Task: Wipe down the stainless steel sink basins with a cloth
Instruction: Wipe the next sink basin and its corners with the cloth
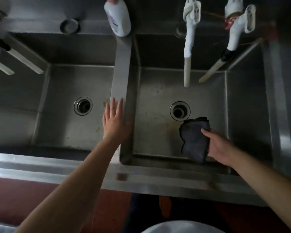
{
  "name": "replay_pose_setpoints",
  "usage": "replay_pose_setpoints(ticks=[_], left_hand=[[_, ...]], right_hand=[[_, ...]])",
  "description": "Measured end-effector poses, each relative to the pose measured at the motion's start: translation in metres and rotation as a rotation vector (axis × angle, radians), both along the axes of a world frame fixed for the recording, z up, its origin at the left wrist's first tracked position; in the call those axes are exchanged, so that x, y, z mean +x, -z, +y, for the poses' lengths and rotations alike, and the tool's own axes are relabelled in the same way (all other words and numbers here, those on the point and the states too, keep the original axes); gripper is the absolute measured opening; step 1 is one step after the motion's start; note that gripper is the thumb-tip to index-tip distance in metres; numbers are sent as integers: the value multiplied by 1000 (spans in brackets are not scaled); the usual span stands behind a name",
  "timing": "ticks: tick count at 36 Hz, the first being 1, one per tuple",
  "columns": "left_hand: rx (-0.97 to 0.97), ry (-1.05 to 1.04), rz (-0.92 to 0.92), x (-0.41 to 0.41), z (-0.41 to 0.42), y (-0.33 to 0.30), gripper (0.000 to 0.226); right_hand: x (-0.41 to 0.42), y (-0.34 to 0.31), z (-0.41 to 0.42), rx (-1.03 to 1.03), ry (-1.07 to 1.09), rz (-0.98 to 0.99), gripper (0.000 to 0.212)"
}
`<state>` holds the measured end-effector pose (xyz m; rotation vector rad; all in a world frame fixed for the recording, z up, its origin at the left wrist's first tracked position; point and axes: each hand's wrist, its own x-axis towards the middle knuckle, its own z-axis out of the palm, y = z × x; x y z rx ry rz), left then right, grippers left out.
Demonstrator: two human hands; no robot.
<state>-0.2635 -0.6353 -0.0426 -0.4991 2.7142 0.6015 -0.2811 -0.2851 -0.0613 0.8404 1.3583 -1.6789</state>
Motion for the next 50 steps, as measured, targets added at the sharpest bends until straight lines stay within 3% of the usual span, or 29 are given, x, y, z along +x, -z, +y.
replay_pose_setpoints(ticks=[5, 9, 14, 17, 20, 26, 31, 37, 41, 47, 50], left_hand=[[-148, 88, 104, -86, -19, 18, 85], [-206, 97, 118, -112, -13, 31, 90], [-251, 100, 184, -110, -11, 30, 87], [-210, 53, 207, -113, -10, 28, 84], [-175, 19, 230, -113, -7, 29, 81], [-166, -23, 265, -113, -8, 33, 82], [-161, -16, 261, -111, -9, 37, 84], [-163, -17, 253, -113, -9, 34, 84], [-154, -19, 236, -112, -11, 36, 83], [-158, -12, 202, -112, -13, 37, 89], [-157, -6, 195, -112, -12, 36, 89]], right_hand=[[-42, 41, -30, 218, 71, 69, 22], [-93, 77, -58, 572, 40, 305, 24], [-150, 122, -87, 880, -387, 543, 35], [-160, 153, -115, 999, -866, 742, 51], [-150, 184, -143, 956, -1181, 767, 63], [-153, 227, -185, 1069, -1010, 567, 66], [-207, 230, -227, 1079, -879, 473, 63], [-264, 226, -268, 948, -1028, 567, 58], [-227, 227, -270, 962, -1166, 655, 62], [-91, 233, -215, 985, -1331, 952, 67], [-52, 233, -195, 963, -1412, 1001, 76]])
